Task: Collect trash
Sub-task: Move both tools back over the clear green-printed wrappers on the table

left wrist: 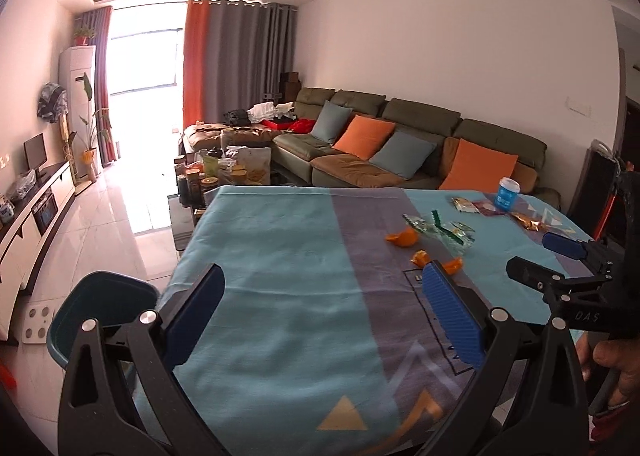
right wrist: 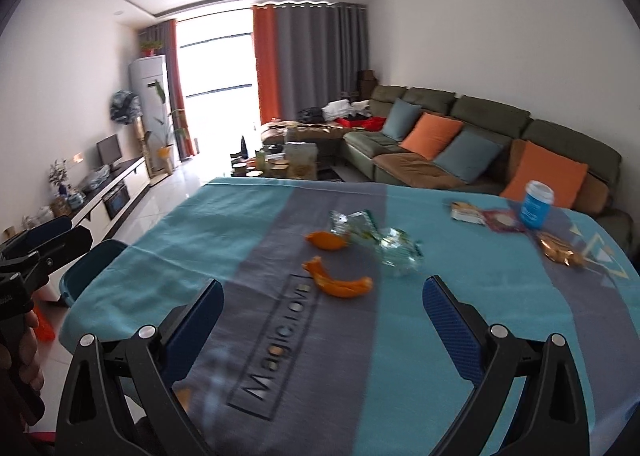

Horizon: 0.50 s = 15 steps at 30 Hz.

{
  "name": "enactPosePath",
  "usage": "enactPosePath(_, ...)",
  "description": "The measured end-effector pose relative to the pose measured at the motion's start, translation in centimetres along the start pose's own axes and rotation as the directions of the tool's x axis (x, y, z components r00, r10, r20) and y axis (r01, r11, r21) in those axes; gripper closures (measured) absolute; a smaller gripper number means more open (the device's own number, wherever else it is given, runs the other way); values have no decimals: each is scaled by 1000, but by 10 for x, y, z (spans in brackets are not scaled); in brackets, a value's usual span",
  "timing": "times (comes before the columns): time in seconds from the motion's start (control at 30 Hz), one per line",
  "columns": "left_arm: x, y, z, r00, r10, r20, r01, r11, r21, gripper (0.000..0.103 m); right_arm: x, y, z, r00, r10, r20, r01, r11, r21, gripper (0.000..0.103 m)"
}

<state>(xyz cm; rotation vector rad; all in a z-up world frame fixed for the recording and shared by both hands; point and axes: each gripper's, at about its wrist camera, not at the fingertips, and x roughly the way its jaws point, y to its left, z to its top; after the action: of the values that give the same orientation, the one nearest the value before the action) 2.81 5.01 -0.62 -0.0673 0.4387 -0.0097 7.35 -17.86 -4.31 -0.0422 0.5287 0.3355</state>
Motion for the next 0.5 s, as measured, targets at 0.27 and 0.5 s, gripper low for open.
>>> enactPosePath(0.27,20,-18,1,999,-36,-35,38,999,38,6,-6,-33,-7,999,-52,-7,52,996,67,7)
enactPosePath(0.5,39,-27,5,997,-58,-58,61,996,65,6,12,-47,1,998,-65,-24,67,995,74,7)
